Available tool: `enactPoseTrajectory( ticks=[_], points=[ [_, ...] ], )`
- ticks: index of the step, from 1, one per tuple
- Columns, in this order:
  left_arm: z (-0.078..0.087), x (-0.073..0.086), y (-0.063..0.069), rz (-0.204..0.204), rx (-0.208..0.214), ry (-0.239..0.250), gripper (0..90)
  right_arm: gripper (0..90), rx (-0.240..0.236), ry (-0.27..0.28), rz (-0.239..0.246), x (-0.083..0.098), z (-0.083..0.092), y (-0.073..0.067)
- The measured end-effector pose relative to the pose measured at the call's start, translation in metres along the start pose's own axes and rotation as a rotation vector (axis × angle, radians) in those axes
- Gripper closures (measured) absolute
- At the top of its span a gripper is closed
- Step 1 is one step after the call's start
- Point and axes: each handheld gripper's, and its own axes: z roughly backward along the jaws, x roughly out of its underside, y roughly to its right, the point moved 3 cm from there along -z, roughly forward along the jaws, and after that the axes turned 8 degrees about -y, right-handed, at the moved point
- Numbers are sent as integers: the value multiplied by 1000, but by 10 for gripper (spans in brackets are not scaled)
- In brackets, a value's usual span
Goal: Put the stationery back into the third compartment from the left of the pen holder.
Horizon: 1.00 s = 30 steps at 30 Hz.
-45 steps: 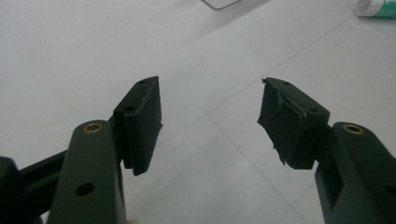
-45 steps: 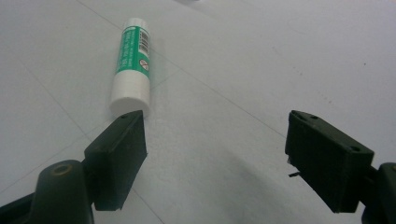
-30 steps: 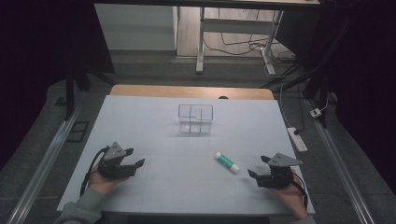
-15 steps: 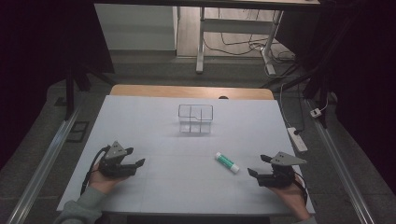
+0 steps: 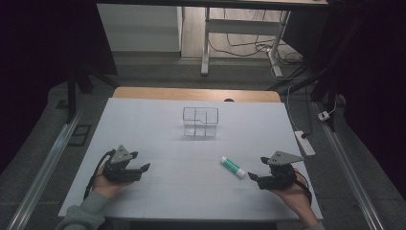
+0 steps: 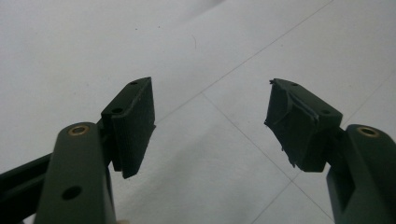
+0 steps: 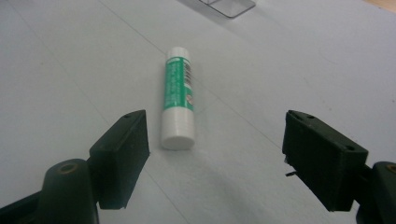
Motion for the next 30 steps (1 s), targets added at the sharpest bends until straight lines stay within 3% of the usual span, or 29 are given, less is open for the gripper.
enactPoseTrajectory(
  ticks=[7, 19, 30],
  points=[
    [0, 0, -1, -1, -8, -5, 321, 223, -16, -71, 17, -20, -5, -8],
    [-2, 1, 2, -17, -11, -25, 316, 248, -63, -234, 50, -37, -33, -17],
    [-6, 0, 4, -37, -11, -39, 312, 307, -33, -346, 73, -50, -61, -20]
  ],
)
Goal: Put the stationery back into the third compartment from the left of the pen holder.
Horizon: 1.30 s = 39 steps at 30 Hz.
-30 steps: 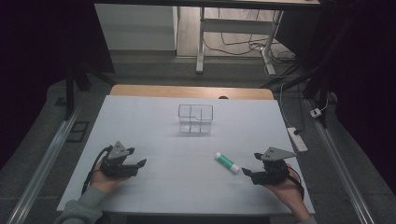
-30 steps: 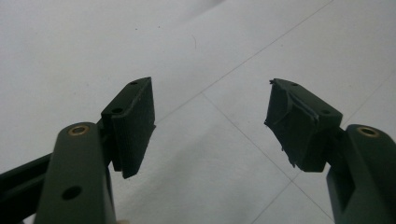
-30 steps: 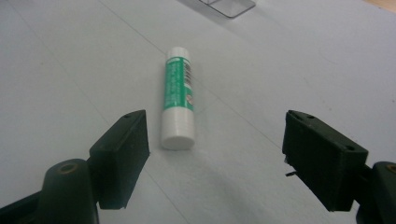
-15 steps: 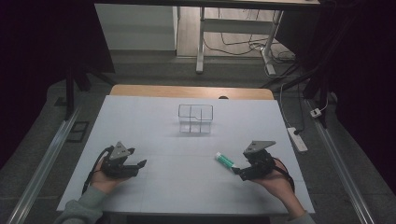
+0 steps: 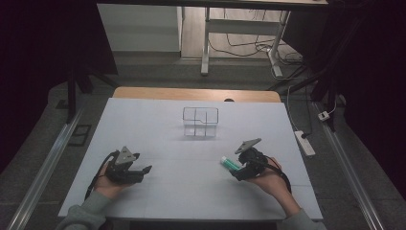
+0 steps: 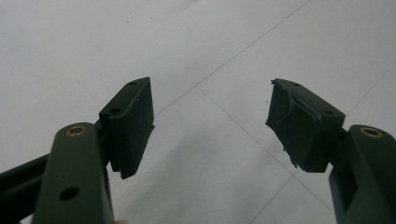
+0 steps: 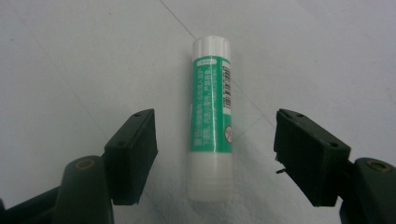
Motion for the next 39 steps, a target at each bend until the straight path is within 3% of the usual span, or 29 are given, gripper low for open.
enactPoseTrajectory(
  ticks=[6, 15, 22, 26, 33, 39],
  points=[
    [-1, 0, 2, -15, 2, -11, 310, 398, 0, -73, 3, -1, -10, -1],
    [-3, 0, 3, -21, 1, -18, 309, 604, -17, -142, 11, 2, -18, -1],
    [-2, 0, 5, -30, -5, -11, 312, 638, -21, -134, 16, 2, -15, -1],
    [-1, -2, 9, -57, -15, -9, 316, 639, -32, -82, 13, -1, -8, 0],
    [0, -7, 19, -110, -37, 3, 322, 640, -83, -6, 7, -6, 4, -4],
    [-1, -12, 26, -154, -41, 7, 324, 640, -138, 17, 20, -10, 4, -10]
  ],
)
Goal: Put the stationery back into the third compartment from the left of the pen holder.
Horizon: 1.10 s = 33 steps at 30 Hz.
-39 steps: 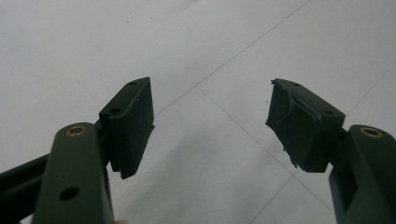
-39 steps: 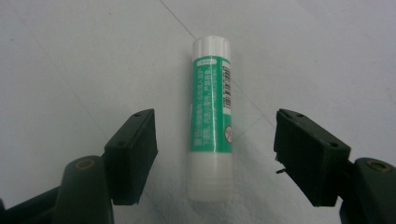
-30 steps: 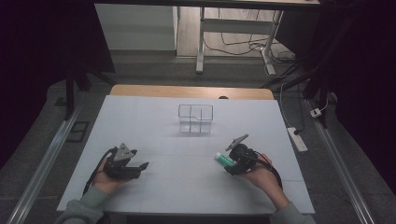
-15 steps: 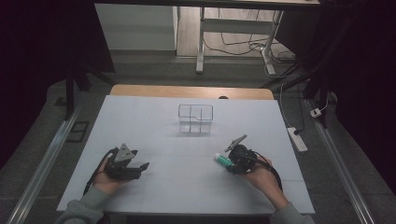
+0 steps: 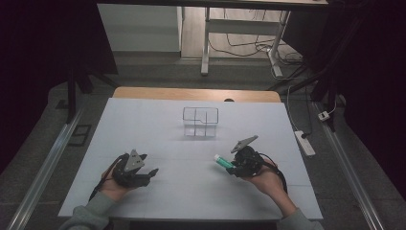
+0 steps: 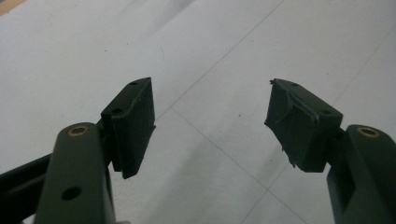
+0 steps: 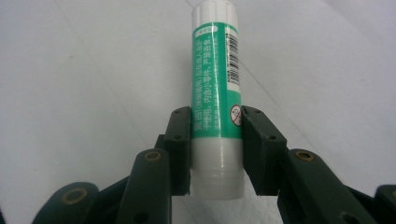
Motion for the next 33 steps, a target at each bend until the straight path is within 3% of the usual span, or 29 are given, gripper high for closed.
enactPoseTrajectory(
  ticks=[3, 6, 11, 24, 30, 33],
  points=[
    [-2, -2, 4, -32, 22, -15, 318, 640, -16, 8, 6, -2, 0, -3],
    [-3, -5, 8, -66, 13, -16, 317, 640, -35, 21, 11, -5, 0, -4],
    [-3, -16, 15, -120, -5, 2, 317, 640, -65, 22, 8, -10, -1, -7],
    [-10, -37, 31, -228, 33, 34, 317, 640, -109, 27, 33, -27, -6, -17],
    [-16, -39, 32, -243, 70, 41, 306, 640, -123, 23, 52, -34, -11, -22],
    [-18, -41, 27, -218, 86, 62, 302, 640, -127, 21, 58, -38, -14, -24]
  ],
)
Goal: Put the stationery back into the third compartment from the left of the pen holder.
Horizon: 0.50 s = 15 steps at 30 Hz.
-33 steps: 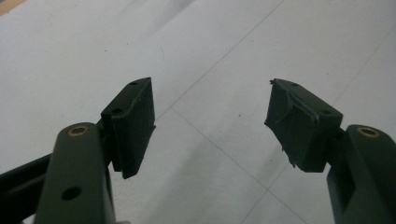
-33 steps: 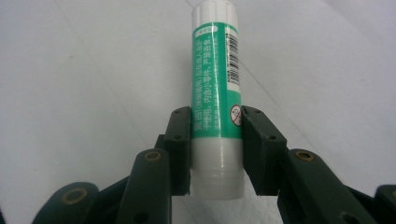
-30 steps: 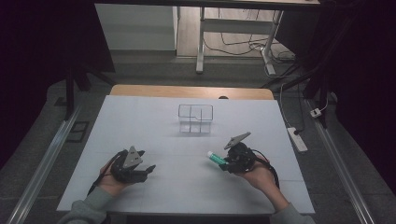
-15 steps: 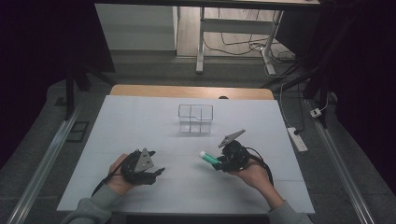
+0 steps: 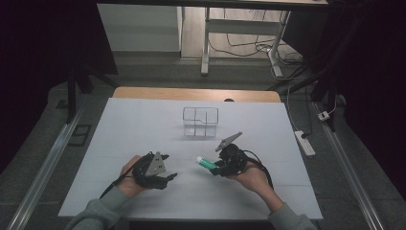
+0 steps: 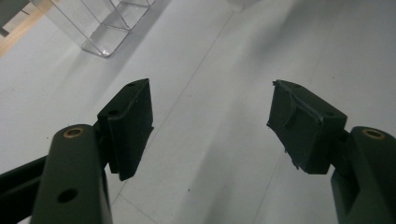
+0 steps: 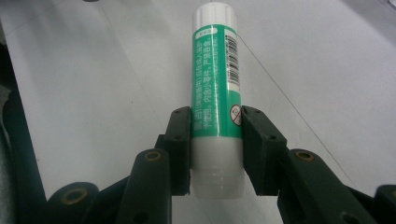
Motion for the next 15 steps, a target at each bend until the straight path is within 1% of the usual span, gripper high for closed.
enactPoseTrajectory(
  ticks=[3, 4, 6, 7, 9, 10, 15],
  points=[
    [-1, 1, -10, 48, -8, 13, 303, 640, -13, 1, -4, -3, -3, -1],
    [-1, 1, -13, 59, -16, 8, 302, 640, -15, -3, -1, -4, -3, -1],
    [-1, -3, -16, 58, -40, -27, 277, 640, -24, -1, 9, -7, -4, 0],
    [-1, -7, -17, 57, -48, -22, 261, 640, -29, 1, 9, -9, -4, 0],
    [0, -14, -16, 75, -39, 16, 262, 640, -32, 5, 18, -13, -4, 1],
    [0, -17, -16, 80, -40, 21, 261, 639, -36, 8, 20, -15, -3, 2],
    [-6, -24, -11, 49, -61, -8, 258, 640, -46, 15, 42, -22, -1, 2]
  ],
)
